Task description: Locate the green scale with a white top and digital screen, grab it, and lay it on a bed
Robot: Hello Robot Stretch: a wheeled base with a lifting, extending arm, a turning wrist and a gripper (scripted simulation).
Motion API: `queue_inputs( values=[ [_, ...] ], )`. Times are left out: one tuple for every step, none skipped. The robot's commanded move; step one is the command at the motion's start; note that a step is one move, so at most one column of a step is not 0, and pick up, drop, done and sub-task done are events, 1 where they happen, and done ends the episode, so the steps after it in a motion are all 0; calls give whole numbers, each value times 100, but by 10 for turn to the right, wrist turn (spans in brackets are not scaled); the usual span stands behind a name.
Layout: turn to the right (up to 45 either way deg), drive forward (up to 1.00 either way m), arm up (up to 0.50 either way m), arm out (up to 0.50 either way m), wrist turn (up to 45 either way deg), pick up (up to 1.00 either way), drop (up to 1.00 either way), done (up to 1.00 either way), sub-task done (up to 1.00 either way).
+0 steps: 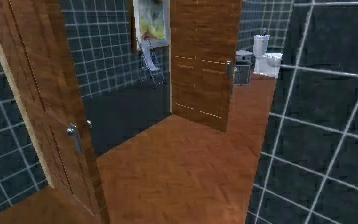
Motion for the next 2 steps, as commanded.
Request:
queue_inputs(
  values=[
    [0, 95, 0, 0, 0, 0, 0, 0, 0],
    [390, 0, 0, 0, 0, 0, 0, 0, 0]
  ],
)
